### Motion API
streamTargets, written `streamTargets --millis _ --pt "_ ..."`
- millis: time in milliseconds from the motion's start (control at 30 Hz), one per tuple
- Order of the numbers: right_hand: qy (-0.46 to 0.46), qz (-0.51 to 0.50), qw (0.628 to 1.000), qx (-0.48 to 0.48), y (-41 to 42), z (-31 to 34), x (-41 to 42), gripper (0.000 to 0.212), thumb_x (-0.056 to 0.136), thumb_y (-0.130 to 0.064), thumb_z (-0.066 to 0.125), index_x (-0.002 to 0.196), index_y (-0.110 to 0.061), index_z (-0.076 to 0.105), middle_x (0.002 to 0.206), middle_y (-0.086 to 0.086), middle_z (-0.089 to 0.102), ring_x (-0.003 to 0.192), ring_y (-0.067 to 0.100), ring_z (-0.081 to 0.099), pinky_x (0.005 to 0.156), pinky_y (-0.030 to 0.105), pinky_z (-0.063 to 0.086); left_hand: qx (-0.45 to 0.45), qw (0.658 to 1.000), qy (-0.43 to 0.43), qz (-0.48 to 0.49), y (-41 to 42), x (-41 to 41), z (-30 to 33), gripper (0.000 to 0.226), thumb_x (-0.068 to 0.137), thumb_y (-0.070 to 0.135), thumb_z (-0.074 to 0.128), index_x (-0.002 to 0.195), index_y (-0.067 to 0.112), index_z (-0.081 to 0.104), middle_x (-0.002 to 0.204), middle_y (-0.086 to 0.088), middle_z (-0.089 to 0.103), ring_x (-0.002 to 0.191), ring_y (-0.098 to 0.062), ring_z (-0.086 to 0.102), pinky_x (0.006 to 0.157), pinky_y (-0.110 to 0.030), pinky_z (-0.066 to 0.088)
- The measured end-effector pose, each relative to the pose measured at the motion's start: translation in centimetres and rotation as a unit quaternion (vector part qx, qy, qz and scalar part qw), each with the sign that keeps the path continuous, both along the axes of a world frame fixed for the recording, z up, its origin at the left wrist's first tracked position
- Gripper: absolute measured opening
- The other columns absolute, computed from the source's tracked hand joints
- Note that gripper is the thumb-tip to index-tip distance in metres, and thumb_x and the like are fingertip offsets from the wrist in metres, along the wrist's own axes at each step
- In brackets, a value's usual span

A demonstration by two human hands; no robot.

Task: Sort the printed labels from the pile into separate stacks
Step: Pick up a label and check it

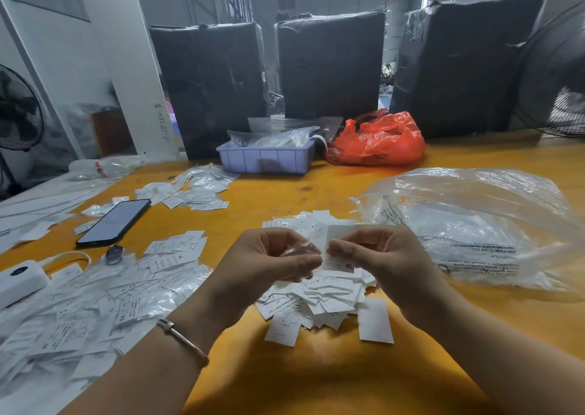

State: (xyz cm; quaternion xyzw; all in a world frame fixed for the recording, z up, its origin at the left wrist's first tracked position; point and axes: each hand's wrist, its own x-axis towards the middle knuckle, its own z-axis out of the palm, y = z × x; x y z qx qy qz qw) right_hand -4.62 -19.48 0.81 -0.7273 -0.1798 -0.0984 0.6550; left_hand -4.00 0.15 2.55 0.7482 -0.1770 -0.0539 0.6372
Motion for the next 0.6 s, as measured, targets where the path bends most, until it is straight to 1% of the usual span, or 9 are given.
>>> streamTargets --millis 100,200,267,300,367,433,467,533,600 --pt "0.033 0.014 0.999 0.015 -0.31 0.07 0.08 0.009 0.075 -0.019 0.075 0.074 -0.010 0.076 0.074 0.009 0.073 0.072 0.021 0.069 0.066 0.024 0.054 -0.012 0.999 -0.007 0.044 0.21 0.38 -0.10 0.023 0.063 0.028 0.078 0.077 0.010 0.074 0.072 -0.006 0.070 0.070 -0.014 0.066 0.066 -0.022 0.054" --pt "0.065 0.073 0.994 -0.048 -0.08 -0.09 -0.14 0.002 0.077 -0.009 0.075 0.076 -0.008 0.076 0.075 0.009 0.073 0.072 0.020 0.069 0.067 0.021 0.052 -0.059 0.997 0.006 0.047 0.34 0.48 0.12 0.020 0.065 0.028 0.076 0.077 0.013 0.073 0.079 -0.003 0.071 0.078 -0.011 0.067 0.066 -0.018 0.053" --pt "0.072 0.085 0.990 -0.082 0.22 -0.14 -0.36 0.010 0.077 -0.017 0.078 0.076 -0.008 0.076 0.074 0.010 0.072 0.069 0.020 0.065 0.066 0.024 0.047 -0.073 0.997 0.012 0.016 0.41 0.36 0.31 0.016 0.070 0.024 0.074 0.080 0.012 0.072 0.081 -0.006 0.071 0.076 -0.012 0.066 0.062 -0.017 0.051" --pt "0.069 0.080 0.992 -0.074 0.28 -0.11 -0.36 0.019 0.076 -0.026 0.079 0.076 -0.007 0.076 0.074 0.011 0.072 0.067 0.018 0.062 0.064 0.023 0.044 -0.059 0.998 0.006 -0.001 0.44 0.29 0.37 0.012 0.074 0.020 0.074 0.082 0.010 0.072 0.079 -0.006 0.070 0.070 -0.013 0.064 0.058 -0.017 0.048" --pt "0.060 0.058 0.996 -0.031 0.11 0.23 -0.34 0.032 0.073 -0.039 0.076 0.076 -0.007 0.076 0.070 0.008 0.071 0.061 0.010 0.058 0.058 0.016 0.042 0.000 1.000 -0.020 -0.021 0.48 0.26 0.29 0.002 0.080 0.009 0.074 0.082 0.011 0.072 0.071 -0.005 0.067 0.061 -0.012 0.058 0.053 -0.017 0.043" --pt "0.057 0.064 0.996 -0.006 -0.18 0.57 -0.27 0.028 0.072 -0.036 0.078 0.078 -0.008 0.077 0.072 0.005 0.072 0.063 0.008 0.063 0.059 0.013 0.046 0.045 0.998 -0.040 -0.025 0.38 0.28 0.12 0.002 0.079 0.012 0.074 0.078 0.014 0.074 0.067 -0.003 0.065 0.059 -0.009 0.055 0.052 -0.016 0.042" --pt "0.057 0.078 0.995 -0.009 -0.18 0.60 -0.30 0.024 0.072 -0.031 0.080 0.079 -0.008 0.077 0.074 0.007 0.074 0.067 0.012 0.066 0.062 0.015 0.049 0.051 0.998 -0.039 -0.025 0.32 0.26 0.08 0.003 0.076 0.017 0.073 0.077 0.014 0.075 0.066 -0.002 0.064 0.058 -0.007 0.054 0.052 -0.015 0.042" --pt "0.040 0.086 0.995 -0.019 0.08 0.37 -0.42 0.021 0.069 -0.024 0.078 0.079 -0.006 0.077 0.076 0.010 0.074 0.069 0.016 0.068 0.063 0.019 0.051 0.044 0.998 -0.033 -0.022 0.31 0.33 -0.03 0.012 0.075 0.023 0.077 0.080 0.012 0.074 0.065 0.000 0.061 0.058 -0.006 0.052 0.052 -0.014 0.041" --pt "0.008 0.050 0.999 -0.003 0.28 0.15 -0.39 0.017 0.068 -0.023 0.078 0.075 -0.008 0.076 0.073 0.009 0.073 0.067 0.018 0.068 0.062 0.022 0.053 0.019 0.999 -0.021 -0.024 0.27 0.38 -0.15 0.023 0.074 0.028 0.082 0.086 0.010 0.074 0.069 -0.001 0.062 0.060 -0.007 0.052 0.053 -0.014 0.041"
